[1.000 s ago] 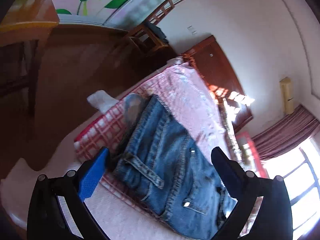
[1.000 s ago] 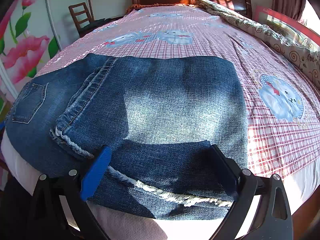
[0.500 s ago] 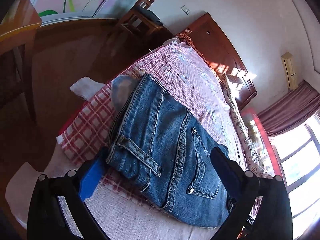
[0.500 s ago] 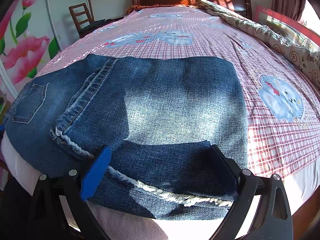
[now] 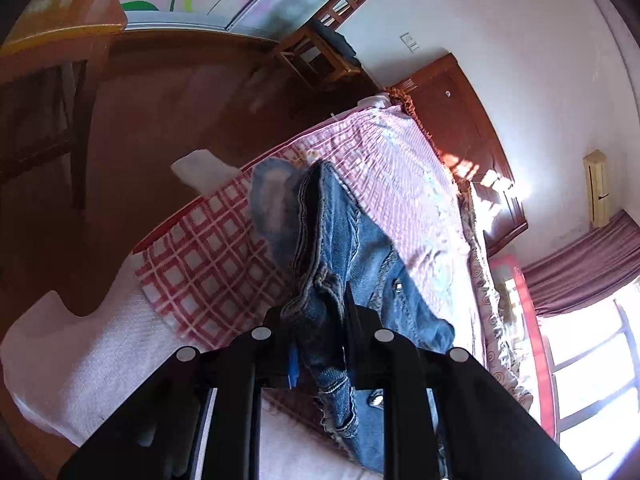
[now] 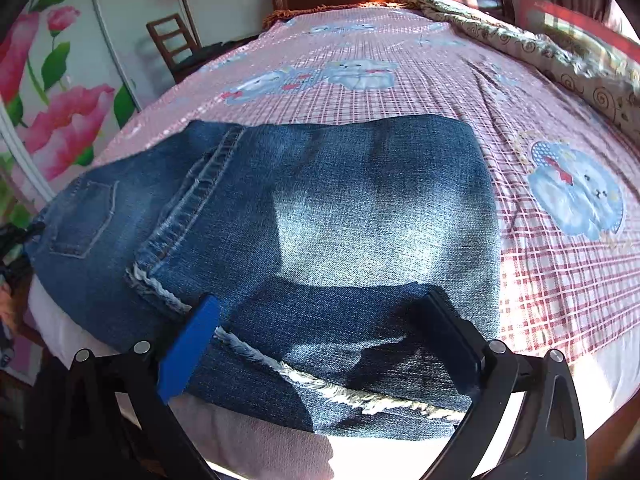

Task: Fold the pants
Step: 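Grasp the folded jeans edge with the left tool and lift it toward the right tool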

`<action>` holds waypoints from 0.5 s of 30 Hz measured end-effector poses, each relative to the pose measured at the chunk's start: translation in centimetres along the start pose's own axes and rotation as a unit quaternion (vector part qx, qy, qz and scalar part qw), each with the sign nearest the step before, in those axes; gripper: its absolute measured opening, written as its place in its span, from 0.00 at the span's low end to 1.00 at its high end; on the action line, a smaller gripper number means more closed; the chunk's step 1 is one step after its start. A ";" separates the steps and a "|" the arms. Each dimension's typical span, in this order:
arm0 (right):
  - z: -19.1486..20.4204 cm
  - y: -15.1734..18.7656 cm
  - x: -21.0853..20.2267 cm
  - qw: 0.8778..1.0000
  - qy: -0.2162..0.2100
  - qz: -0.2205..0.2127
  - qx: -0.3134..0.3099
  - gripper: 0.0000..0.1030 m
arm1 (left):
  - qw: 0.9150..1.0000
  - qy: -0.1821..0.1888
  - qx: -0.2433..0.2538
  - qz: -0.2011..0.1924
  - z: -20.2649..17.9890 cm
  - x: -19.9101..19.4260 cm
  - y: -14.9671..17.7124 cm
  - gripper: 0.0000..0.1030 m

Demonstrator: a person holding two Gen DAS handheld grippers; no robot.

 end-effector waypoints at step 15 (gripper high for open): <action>-11.4 3.9 -6.7 0.785 -0.448 -0.133 0.406 0.96 | 0.936 0.084 0.342 -0.001 -28.3 0.1 11.3 0.14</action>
Point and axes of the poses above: each gripper's, at about its wrist camera, not at the fingertips, and x roughly the way its jaws point, z to its left, y to its underside, the point moved 9 cm from there along x, roughly the way its jaws point, and after that the axes turned 3 degrees about z, right-handed, at the moved point
